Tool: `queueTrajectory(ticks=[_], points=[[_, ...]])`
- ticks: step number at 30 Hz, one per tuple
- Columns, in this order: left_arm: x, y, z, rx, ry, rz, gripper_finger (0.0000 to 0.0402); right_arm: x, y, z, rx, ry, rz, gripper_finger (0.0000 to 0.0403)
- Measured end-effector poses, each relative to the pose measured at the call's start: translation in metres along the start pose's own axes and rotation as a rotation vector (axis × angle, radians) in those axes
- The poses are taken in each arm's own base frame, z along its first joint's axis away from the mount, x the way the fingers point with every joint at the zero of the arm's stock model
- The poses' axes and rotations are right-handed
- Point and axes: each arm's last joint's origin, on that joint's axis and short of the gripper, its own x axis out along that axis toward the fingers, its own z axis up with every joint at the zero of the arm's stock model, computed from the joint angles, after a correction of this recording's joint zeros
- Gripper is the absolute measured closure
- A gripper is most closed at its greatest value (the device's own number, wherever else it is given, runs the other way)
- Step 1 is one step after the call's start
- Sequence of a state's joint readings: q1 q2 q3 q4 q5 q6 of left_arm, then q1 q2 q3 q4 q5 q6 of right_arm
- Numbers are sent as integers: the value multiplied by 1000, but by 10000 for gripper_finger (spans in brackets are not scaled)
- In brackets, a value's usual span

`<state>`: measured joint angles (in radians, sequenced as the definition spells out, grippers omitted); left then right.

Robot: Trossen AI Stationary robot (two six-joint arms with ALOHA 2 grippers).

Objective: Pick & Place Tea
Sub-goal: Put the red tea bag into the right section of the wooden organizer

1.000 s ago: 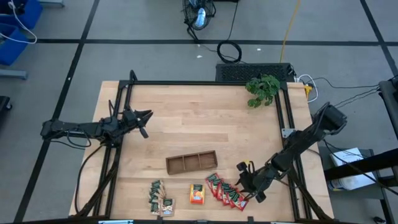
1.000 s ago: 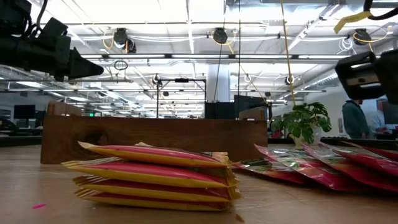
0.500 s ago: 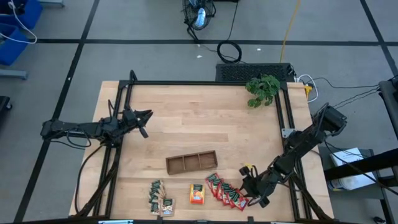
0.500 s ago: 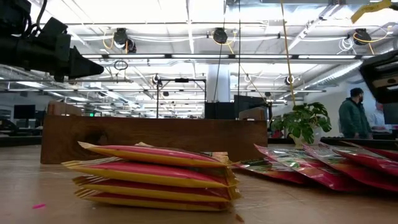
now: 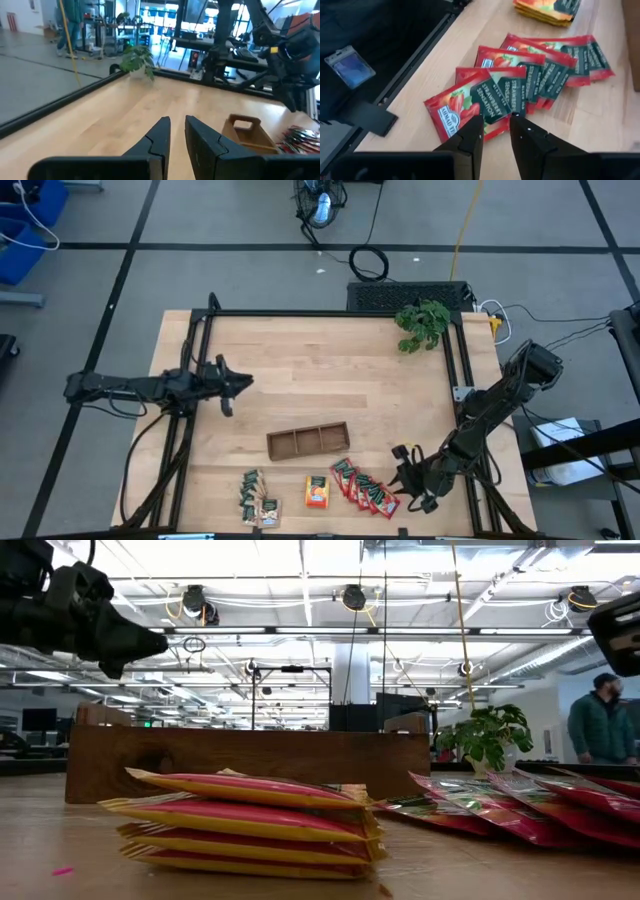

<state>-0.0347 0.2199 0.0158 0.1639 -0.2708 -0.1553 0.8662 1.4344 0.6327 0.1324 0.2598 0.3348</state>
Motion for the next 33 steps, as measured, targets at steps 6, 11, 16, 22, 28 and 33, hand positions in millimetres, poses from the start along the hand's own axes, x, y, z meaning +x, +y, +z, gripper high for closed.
queueTrajectory(ticks=[6,11,16,22,28,33], points=[[6,-5,-8,35,82,-54,339,9,0,-3,-50,2,-6,312],[13,-10,-2,60,15,-55,339,19,-4,-5,-110,8,-24,302],[17,-11,-4,79,25,-57,339,23,-12,-5,-144,21,-51,301],[19,-12,-4,79,20,-49,339,24,-15,-1,-177,-2,-45,301],[20,-11,-4,79,13,-3,339,27,-13,-1,-201,-10,6,301],[20,-10,-4,77,13,6,339,43,-14,-11,-246,20,18,301]])
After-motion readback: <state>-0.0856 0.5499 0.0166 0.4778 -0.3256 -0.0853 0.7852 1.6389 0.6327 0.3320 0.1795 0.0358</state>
